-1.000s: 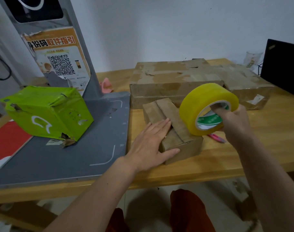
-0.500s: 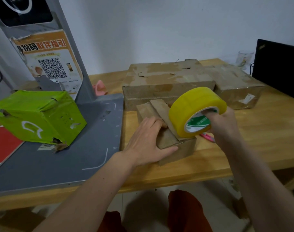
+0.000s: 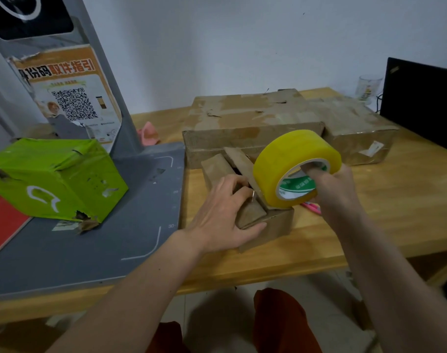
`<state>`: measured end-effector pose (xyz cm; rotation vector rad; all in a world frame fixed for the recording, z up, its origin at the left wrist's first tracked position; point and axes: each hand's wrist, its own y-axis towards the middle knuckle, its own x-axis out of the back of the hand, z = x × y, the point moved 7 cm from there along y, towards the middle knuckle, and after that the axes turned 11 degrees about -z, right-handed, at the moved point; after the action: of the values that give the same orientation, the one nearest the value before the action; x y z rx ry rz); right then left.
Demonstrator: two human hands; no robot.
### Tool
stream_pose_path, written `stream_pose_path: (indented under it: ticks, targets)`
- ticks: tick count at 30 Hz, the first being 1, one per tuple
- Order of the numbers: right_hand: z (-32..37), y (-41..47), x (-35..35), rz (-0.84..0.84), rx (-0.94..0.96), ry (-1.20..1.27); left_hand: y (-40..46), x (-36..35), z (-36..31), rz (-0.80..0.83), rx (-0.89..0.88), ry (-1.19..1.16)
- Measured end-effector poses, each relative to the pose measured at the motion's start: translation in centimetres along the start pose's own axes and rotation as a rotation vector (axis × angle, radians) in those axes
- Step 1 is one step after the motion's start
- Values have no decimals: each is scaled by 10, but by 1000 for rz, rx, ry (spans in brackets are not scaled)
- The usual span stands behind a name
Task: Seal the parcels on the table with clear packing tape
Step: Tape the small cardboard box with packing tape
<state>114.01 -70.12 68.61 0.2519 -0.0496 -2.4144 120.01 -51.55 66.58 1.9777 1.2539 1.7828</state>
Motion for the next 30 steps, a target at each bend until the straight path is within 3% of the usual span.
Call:
stream_pose_path:
  ticks: [14, 30]
  targets:
    - [-3, 2, -2, 15, -49, 13, 1, 10, -9, -47, 0, -82]
    - [-8, -1, -4, 14, -98, 39, 1, 4, -6, 40, 23, -110]
